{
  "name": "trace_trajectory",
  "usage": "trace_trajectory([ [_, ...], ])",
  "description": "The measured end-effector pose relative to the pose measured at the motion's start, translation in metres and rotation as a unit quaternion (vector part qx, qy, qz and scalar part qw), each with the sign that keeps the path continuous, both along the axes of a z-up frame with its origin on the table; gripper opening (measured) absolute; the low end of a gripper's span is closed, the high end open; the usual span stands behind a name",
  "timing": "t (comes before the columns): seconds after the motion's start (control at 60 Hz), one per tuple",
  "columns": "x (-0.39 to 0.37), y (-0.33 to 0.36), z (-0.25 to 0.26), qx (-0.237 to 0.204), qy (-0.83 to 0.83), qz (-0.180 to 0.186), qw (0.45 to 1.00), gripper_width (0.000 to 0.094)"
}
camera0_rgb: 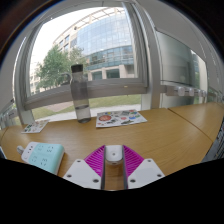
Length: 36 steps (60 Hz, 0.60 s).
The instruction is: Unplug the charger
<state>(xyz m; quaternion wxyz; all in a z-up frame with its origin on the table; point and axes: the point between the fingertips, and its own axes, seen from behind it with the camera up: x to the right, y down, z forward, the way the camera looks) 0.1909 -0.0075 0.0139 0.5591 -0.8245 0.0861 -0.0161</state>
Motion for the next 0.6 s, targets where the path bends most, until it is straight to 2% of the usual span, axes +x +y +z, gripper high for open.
trace_trajectory([
  [0.033, 0.005, -0.001, -0.002, -0.003, -0.002, -0.004, 1.000, 0.0293],
  [0.15, 0.013, -0.007, -0.004, -0.010, -0.008, -0.013, 1.000, 0.0527],
  [0.25, 0.008, -0.014, 0.012, 0.001, 0.006, -0.007, 1.000, 0.0595],
  [0.367, 0.003, -0.032, 0.054, 0.033, 0.012, 0.006, 0.999, 0.0709],
  [0.483, -0.003, -0.059, 0.098, 0.064, 0.014, 0.017, 0.998, 0.0723],
  [0.6, -0.010, -0.093, 0.119, 0.068, 0.014, 0.024, 0.997, 0.0725],
])
